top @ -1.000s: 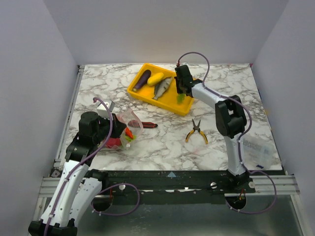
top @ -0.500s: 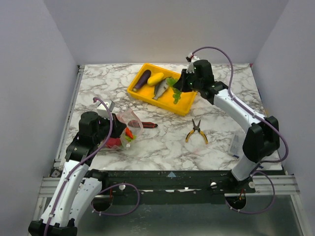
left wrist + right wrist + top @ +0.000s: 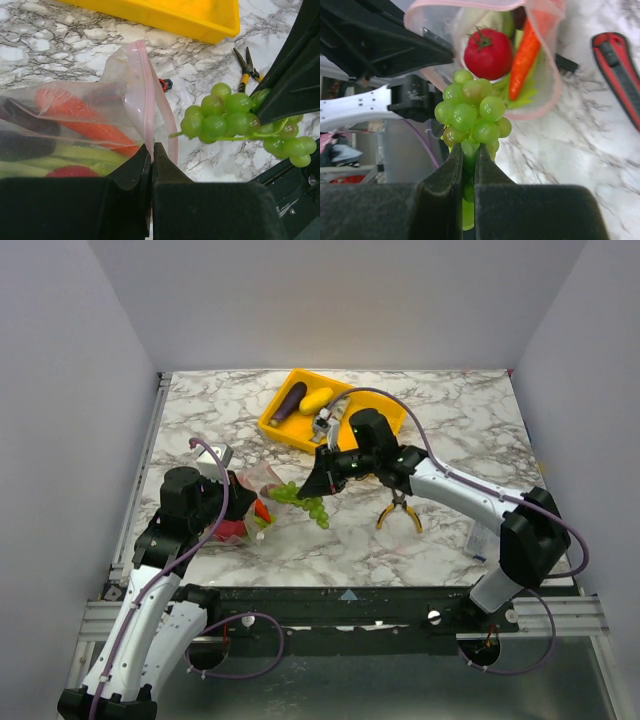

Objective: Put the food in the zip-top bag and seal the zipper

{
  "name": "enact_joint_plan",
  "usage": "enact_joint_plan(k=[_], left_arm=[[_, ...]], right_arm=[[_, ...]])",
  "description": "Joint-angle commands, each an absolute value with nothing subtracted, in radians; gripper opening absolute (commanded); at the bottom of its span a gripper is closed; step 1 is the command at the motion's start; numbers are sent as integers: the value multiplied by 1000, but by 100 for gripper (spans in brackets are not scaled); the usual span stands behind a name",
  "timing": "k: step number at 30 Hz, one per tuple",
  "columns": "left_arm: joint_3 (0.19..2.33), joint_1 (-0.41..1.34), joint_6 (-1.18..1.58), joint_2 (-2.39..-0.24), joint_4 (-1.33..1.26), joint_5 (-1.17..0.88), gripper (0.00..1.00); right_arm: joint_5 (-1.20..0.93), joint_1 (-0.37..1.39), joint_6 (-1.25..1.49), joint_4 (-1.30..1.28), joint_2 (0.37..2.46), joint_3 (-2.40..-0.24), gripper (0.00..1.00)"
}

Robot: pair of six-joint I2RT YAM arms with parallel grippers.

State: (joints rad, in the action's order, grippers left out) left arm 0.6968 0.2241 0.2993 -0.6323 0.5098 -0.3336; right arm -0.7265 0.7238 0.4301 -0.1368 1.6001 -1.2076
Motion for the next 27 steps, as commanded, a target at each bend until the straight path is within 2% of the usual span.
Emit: enact_joint_plan(k=[1, 8, 11, 14, 16, 17, 19, 23, 25, 27], left_arm=[[706, 227, 301, -626, 483, -344, 0], [701, 227, 300, -594, 477, -328, 0], [700, 227, 303, -586, 472, -340, 0], [701, 227, 304, -584, 466, -354, 0], [700, 226, 302, -579, 468, -349, 0], [697, 227, 303, -575, 470, -346, 0], [695, 227, 304, -569, 471, -344, 0], [700, 227, 302, -569, 475, -339, 0], [701, 227, 303, -567, 476, -336, 0], [698, 227, 302, -563, 477, -333, 0]], right_arm=[[-760, 767, 598, 50, 1694, -1258, 0], [-714, 841, 918, 285, 1944, -1401, 0], [-513, 869, 994, 241, 2000, -1456, 0], [-324, 929, 1098, 454, 2017, -1404, 0], [-181, 970, 1079, 405, 2038, -1437, 2], [-111, 989, 1082, 410, 2035, -1423, 5], [-5, 1027, 1099, 515, 2017, -1351, 22], [27, 1069, 1022, 384, 2026, -1403, 32], [22, 1069, 1001, 387, 1986, -1342, 40], [28, 1070, 960, 351, 1934, -1298, 43]])
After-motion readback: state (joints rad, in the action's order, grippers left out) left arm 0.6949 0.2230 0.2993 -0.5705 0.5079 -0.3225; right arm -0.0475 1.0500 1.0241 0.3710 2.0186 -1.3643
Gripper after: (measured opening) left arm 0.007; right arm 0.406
